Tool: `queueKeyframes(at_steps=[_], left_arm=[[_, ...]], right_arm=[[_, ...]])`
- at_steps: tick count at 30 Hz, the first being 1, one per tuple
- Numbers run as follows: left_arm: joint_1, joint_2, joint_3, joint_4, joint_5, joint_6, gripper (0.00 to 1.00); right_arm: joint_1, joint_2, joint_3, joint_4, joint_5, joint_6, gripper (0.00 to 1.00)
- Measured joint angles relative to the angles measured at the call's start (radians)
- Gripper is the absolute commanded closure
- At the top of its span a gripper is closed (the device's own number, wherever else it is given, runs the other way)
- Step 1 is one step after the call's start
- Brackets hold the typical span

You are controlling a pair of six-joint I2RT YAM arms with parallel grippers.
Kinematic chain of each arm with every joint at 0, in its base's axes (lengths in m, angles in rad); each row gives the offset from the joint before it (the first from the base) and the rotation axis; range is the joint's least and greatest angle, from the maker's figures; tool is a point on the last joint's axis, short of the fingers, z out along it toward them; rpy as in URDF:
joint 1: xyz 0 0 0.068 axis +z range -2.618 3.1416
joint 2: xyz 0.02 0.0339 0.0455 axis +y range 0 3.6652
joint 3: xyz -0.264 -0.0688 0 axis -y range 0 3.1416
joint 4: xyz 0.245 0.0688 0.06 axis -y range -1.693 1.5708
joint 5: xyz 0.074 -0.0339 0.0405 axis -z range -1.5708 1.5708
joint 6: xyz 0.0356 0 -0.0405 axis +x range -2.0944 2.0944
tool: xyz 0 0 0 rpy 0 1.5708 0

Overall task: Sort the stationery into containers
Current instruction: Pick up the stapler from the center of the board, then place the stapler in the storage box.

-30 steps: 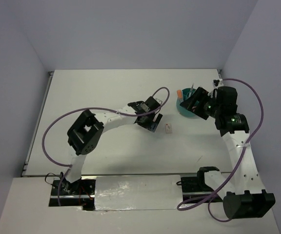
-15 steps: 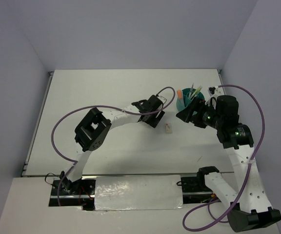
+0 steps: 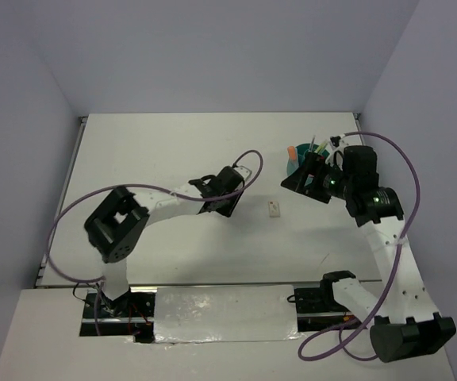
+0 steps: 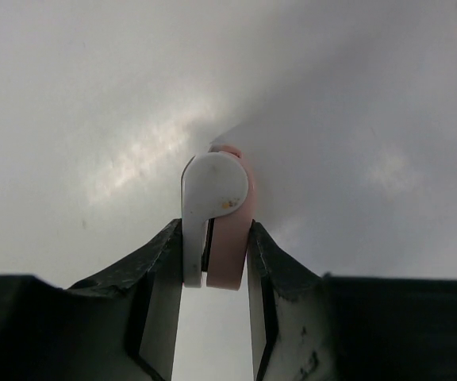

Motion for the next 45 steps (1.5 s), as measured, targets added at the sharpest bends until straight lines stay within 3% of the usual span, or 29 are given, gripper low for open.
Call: queueKeyframes(at_steps=[4, 9, 16, 22, 25, 27, 28, 29, 31, 32, 33, 39, 45], left_arm=[[-0.063, -0.240, -0.150, 0.034, 0.030, -0.021, 1.00], [-0.155, -0.483, -0.185, 0.174, 0.113, -0.076, 1.00], [-0.173, -0.575, -0.202, 0.250, 0.157, -0.121, 1.00], [-0.173, -0.574, -0.180, 0.226, 0.158, -0.115, 1.00], [-0.173, -0.574, -0.175, 0.226, 0.158, -0.114, 1.00], [-0.173, -0.574, -0.175, 0.222, 0.158, -0.114, 0.98], [-0.173, -0.574, -0.175, 0.223, 0.160, -0.115, 0.96], [-0.173, -0.574, -0.175, 0.223, 0.163, -0.115, 0.92], [-0.173, -0.574, -0.175, 0.224, 0.171, -0.118, 0.61], [-0.172, -0.574, -0.175, 0.224, 0.171, -0.118, 0.42], [-0.172, -0.574, -0.175, 0.224, 0.167, -0.122, 0.02], [-0.176, -0.573, -0.153, 0.132, 0.034, -0.164, 0.01], [-0.143, -0.566, -0.027, -0.180, -0.251, -0.311, 0.01]], right_arm=[[0.035, 0.125, 0.017, 0.019, -0.013, 0.008, 0.20], [0.107, 0.277, 0.092, 0.024, -0.030, 0.032, 0.18], [0.200, 0.297, 0.137, 0.064, -0.073, 0.095, 0.23], [0.244, 0.272, 0.071, 0.128, -0.134, 0.169, 0.48], [0.244, 0.258, 0.052, 0.132, -0.145, 0.187, 0.49], [0.244, 0.251, 0.047, 0.141, -0.151, 0.191, 0.57], [0.244, 0.246, 0.043, 0.147, -0.154, 0.193, 0.67], [0.244, 0.243, 0.039, 0.153, -0.157, 0.194, 0.73], [0.244, 0.239, 0.035, 0.156, -0.159, 0.200, 1.00], [0.244, 0.239, 0.034, 0.158, -0.158, 0.200, 1.00], [0.244, 0.239, 0.034, 0.158, -0.158, 0.204, 1.00], [0.218, 0.281, 0.125, 0.099, -0.080, 0.210, 1.00], [0.117, 0.423, 0.421, 0.002, 0.278, 0.232, 1.00]])
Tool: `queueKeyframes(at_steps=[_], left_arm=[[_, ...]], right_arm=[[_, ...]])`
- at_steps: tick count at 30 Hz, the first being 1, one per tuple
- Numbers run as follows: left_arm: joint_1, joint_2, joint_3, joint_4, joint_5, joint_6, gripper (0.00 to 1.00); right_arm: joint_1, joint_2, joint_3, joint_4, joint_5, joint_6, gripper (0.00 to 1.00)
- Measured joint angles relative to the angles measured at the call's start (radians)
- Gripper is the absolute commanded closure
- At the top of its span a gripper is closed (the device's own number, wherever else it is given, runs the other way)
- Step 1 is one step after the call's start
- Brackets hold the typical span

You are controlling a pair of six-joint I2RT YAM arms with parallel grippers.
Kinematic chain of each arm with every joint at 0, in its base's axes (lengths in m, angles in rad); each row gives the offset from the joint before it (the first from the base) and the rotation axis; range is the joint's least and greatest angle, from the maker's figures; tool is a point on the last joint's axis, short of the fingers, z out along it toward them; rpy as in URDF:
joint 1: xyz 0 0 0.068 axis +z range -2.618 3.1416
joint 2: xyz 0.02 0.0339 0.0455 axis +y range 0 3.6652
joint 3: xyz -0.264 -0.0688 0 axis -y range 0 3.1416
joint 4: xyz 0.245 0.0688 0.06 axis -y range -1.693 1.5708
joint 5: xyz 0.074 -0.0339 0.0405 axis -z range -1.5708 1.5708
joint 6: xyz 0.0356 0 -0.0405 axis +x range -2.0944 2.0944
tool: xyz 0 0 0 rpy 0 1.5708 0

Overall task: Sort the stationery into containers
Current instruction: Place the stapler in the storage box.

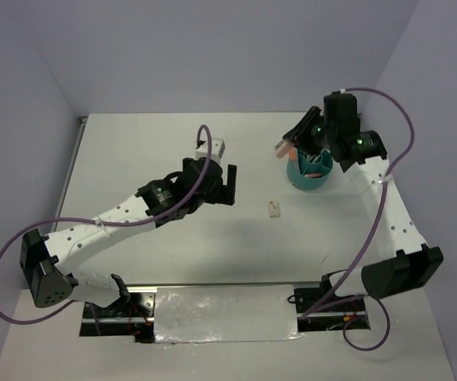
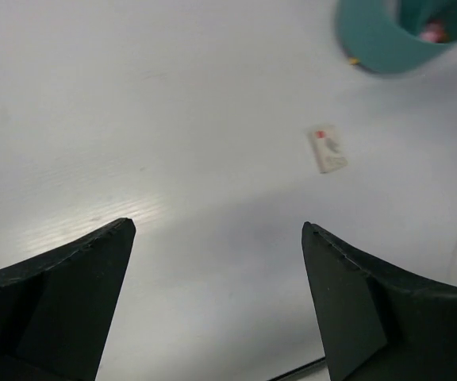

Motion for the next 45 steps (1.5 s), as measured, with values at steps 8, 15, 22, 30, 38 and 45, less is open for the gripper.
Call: queueKeyframes(at_steps=[8, 15, 22, 30, 38, 45], left_arm=[[0.081, -0.086, -0.017, -0.285, -0.092, -0.105, 0.01], [0.082, -0.206, -0.084, -0.348, -0.068, -0.101, 0.01], [0.082, -0.199, -0.119, -0.355, -0.010, -0.071, 0.01], [0.082, -0.188, -0.121, -0.346, 0.038, -0.031, 0.01], [0.082, -0.188, -0.166, -0.317, 0.088, 0.010, 0.01], [0.082, -0.179, -0.182, -0.299, 0.115, 0.039, 0.01]], right_arm=[[-0.026, 0.490, 0.616, -0.274, 0.502, 0.050, 1.00], [-0.023, 0.721, 0.723, -0.378, 0.689, 0.072, 1.00], [0.000, 0.753, 0.731, -0.377, 0.750, 0.079, 1.00], [0.045, 0.836, 0.723, -0.372, 0.825, 0.123, 1.00], [0.040, 0.852, 0.706, -0.367, 0.879, 0.145, 1.00], [0.018, 0.853, 0.663, -0.337, 0.875, 0.129, 1.00]])
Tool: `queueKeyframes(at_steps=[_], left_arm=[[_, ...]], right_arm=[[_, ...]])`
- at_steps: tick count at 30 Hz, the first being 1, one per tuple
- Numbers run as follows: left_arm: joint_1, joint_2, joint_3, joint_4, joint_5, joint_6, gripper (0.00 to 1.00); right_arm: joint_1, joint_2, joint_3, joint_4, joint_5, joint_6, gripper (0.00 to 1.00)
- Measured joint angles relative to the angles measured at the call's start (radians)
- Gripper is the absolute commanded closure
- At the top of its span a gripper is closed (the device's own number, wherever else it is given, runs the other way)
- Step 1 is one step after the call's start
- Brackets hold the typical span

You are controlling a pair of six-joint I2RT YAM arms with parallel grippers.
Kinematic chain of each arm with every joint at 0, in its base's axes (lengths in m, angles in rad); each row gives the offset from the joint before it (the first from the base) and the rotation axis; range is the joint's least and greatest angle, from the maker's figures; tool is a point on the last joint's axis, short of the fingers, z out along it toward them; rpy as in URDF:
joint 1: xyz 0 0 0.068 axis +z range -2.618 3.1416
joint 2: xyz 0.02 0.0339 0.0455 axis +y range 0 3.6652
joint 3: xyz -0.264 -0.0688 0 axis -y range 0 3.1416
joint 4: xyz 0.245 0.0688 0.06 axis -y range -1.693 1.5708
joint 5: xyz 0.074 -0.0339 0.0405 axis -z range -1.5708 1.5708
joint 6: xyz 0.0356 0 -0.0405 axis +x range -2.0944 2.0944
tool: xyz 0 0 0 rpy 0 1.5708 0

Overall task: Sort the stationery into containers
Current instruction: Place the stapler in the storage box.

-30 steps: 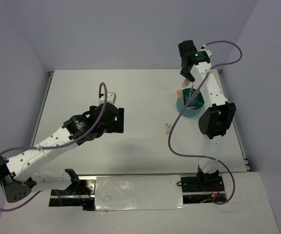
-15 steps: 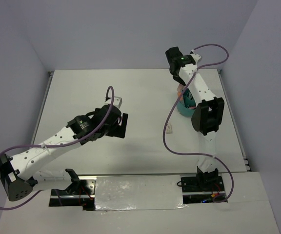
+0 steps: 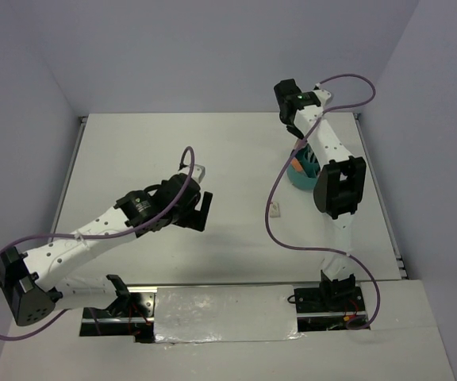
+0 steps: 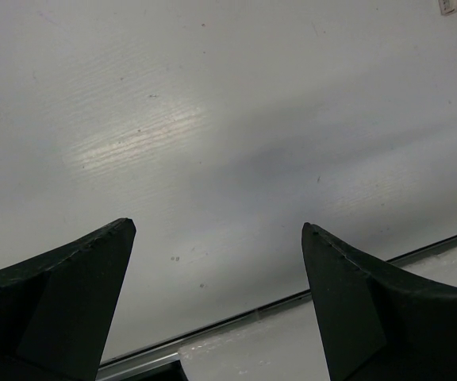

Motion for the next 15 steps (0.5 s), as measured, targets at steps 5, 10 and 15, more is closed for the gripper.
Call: queueKeyframes(at_steps=[5, 10, 15], left_arm=[[0.000, 0.025, 0.000, 0.007, 0.007, 0.029, 0.01], [0.000, 0.029, 0.000, 0.021, 0.020, 0.054, 0.01], [0.001, 0.042, 0.000, 0.043, 0.024, 0.059, 0.01]], right_arm=[[-0.005, 0.001, -0.003, 0.041, -0.001, -0.075, 1.00], [-0.005, -0.002, -0.069, 0.111, -0.009, -0.143, 0.92], [-0.005, -0.002, -0.101, 0.136, -0.029, -0.191, 0.84]])
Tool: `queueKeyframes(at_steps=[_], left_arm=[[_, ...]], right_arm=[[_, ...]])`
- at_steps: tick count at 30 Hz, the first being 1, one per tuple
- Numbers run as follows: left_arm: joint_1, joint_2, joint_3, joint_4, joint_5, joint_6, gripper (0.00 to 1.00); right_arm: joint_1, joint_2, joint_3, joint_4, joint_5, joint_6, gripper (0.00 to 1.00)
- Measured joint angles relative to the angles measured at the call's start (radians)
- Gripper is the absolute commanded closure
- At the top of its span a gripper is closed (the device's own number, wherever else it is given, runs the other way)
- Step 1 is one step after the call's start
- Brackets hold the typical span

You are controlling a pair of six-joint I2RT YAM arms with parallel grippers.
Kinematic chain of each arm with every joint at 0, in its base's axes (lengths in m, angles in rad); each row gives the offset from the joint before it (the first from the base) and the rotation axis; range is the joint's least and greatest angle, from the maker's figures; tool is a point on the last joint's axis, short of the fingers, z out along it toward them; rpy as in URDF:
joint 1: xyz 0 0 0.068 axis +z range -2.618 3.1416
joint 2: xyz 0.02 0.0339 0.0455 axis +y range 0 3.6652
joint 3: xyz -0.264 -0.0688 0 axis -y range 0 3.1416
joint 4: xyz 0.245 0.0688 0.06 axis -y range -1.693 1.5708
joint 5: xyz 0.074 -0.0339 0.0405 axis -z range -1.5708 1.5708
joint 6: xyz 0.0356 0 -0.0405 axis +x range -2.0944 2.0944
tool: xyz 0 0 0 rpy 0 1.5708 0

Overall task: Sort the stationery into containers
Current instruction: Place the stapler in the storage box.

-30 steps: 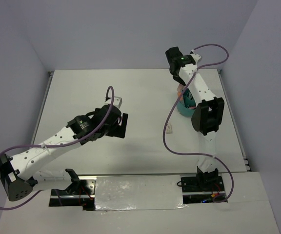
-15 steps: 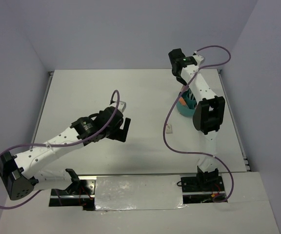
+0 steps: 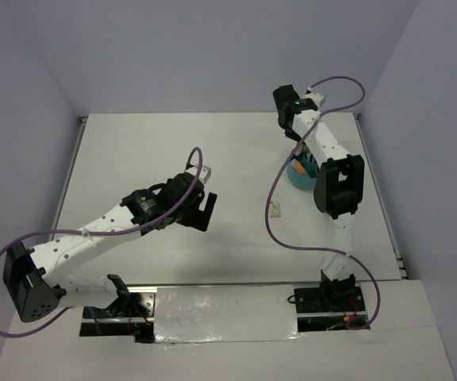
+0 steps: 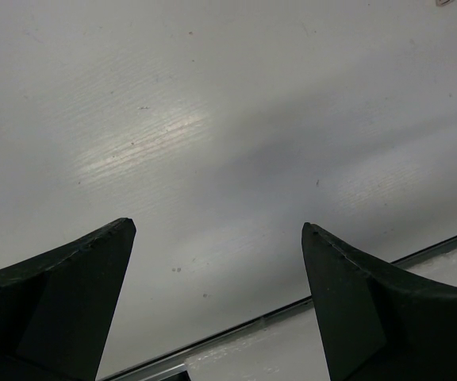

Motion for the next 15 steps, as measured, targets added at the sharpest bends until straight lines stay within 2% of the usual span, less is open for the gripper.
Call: queueKeyframes(at_steps=[2, 3, 5, 11, 15], left_arm=[[0.001, 0.003, 0.000, 0.006, 0.000, 0.008, 0.01], [0.003, 0.003, 0.000, 0.008, 0.001, 0.012, 0.01], [0.006, 0.003, 0.000, 0.012, 0.005, 0.014, 0.00], [0.009, 0.003, 0.000, 0.020, 0.019, 0.014, 0.01], [0.010, 0.003, 0.000, 0.023, 0.021, 0.013, 0.01]], right_arm=[[0.000, 0.000, -0.003, 0.005, -0.002, -0.011, 0.69], [0.000, 0.000, -0.006, 0.010, -0.004, -0.015, 0.55], [0.000, -0.001, -0.017, 0.017, -0.012, -0.023, 0.46], [0.000, -0.018, -0.027, 0.030, -0.037, -0.047, 0.32], [0.000, -0.052, -0.023, 0.031, -0.053, -0.066, 0.31]])
